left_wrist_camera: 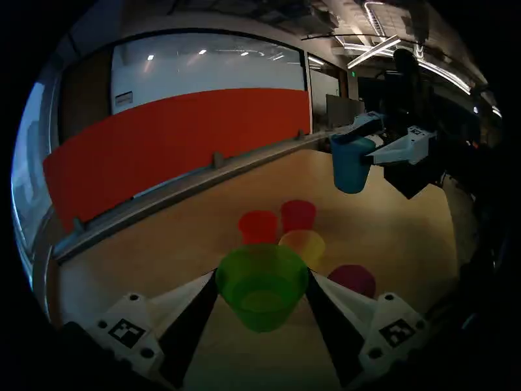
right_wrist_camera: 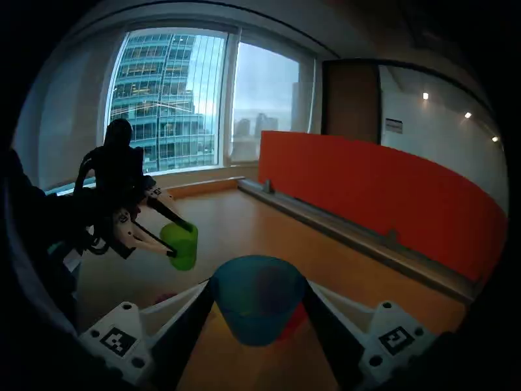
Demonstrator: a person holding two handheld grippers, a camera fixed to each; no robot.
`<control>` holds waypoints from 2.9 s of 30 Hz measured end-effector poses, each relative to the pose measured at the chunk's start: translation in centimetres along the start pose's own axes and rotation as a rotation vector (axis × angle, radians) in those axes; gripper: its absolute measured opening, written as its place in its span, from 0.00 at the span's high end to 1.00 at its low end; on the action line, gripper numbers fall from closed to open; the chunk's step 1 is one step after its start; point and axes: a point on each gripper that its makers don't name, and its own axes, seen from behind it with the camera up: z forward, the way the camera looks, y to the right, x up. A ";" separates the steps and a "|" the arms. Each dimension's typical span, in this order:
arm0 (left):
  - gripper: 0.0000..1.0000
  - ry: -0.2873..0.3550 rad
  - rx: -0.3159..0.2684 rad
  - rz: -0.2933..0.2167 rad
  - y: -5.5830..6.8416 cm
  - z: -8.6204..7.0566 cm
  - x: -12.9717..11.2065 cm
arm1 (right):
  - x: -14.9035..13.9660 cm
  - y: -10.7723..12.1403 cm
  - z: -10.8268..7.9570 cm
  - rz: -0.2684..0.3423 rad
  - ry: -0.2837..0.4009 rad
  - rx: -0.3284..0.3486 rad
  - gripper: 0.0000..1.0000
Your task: Pour water
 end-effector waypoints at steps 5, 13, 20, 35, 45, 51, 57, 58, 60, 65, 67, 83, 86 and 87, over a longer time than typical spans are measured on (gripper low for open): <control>0.10 -0.043 -0.013 0.003 0.2 0.4 -1.5 | -1.7 0.0 0.5 -0.001 -0.038 0.009 0.05; 0.09 -0.099 -0.028 0.008 0.1 1.2 -3.5 | -3.8 -0.1 1.1 0.011 -0.084 0.024 0.05; 0.08 -0.100 -0.042 0.008 0.2 1.7 -3.6 | -5.6 -0.2 1.6 0.017 -0.123 0.031 0.05; 0.08 -0.103 -0.035 -0.008 -0.4 2.0 -4.0 | -6.2 0.0 1.9 0.005 -0.141 0.025 0.05; 0.08 -0.092 -0.039 0.002 0.0 1.7 -3.6 | -6.5 -0.2 2.2 0.004 -0.144 0.028 0.05; 0.08 -0.085 -0.029 -0.005 -0.2 1.5 -3.4 | -7.2 -0.6 2.5 0.004 -0.152 0.036 0.05; 0.08 -0.073 -0.024 -0.015 -0.1 1.0 -3.2 | -8.5 -0.8 2.8 0.019 -0.167 0.039 0.05; 0.08 -0.072 -0.024 -0.014 0.0 1.0 -3.2 | -8.8 -0.9 2.8 0.022 -0.170 0.040 0.05; 0.08 -0.069 -0.023 -0.013 0.1 0.8 -3.2 | -9.2 -1.0 3.0 0.027 -0.176 0.042 0.05; 0.08 -0.065 -0.018 -0.012 0.0 0.5 -3.0 | -10.5 -1.4 3.4 0.035 -0.194 0.047 0.05; 0.08 -0.061 -0.017 -0.013 0.0 0.3 -2.9 | -11.1 -1.5 3.5 0.037 -0.205 0.049 0.05; 0.08 -0.060 -0.018 -0.011 0.1 0.2 -2.7 | -14.5 -2.2 4.5 0.044 -0.270 0.059 0.05; 0.08 -0.061 -0.018 -0.011 0.1 0.3 -2.7 | -14.7 -2.2 4.5 0.044 -0.273 0.060 0.05; 0.08 -0.061 -0.019 -0.011 0.1 0.3 -2.7 | -14.7 -2.2 4.5 0.044 -0.274 0.060 0.05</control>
